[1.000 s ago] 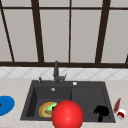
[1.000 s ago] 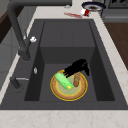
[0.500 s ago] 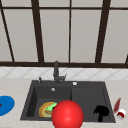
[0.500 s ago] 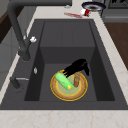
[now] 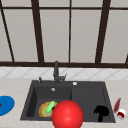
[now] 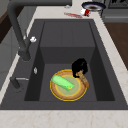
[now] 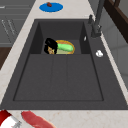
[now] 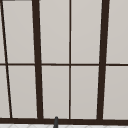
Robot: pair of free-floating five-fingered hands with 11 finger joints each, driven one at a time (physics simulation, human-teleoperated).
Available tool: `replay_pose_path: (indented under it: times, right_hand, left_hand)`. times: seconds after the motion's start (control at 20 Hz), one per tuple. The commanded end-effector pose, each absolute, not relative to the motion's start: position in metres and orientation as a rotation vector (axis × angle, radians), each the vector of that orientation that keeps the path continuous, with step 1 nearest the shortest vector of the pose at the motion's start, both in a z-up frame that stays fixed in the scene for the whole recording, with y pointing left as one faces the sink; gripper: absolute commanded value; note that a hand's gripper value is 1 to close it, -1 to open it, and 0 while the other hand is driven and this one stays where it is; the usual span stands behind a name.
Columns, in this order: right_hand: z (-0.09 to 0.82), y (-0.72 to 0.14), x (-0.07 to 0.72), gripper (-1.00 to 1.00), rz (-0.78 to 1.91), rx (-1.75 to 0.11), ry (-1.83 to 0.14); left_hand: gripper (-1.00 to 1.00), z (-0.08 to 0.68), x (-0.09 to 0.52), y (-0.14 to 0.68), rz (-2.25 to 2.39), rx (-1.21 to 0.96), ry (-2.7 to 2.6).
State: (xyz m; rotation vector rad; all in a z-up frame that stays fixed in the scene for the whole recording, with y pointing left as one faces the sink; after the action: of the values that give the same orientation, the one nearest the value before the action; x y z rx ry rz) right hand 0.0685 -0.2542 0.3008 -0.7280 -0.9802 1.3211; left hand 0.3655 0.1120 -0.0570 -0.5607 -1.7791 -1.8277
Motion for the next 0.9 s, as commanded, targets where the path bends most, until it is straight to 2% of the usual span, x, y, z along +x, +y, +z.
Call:
replay_pose_path:
  times: [0.0, 0.2, 0.85]
  right_hand:
    - [0.301, -0.254, 0.069, 0.0, 1.321, -0.728, -0.98]
    - [0.301, -0.254, 0.069, 0.0, 1.321, -0.728, -0.98]
    - [0.301, -0.254, 0.069, 0.0, 1.321, -0.728, -0.98]
  left_hand:
    - [1.0, -0.059, 0.373, 0.114, -1.835, -0.57, -1.78]
    - [1.0, -0.05, 0.373, 0.112, -1.842, -0.575, -1.808]
    - [1.0, 0.05, 0.385, 0.127, -1.864, -0.608, -1.82]
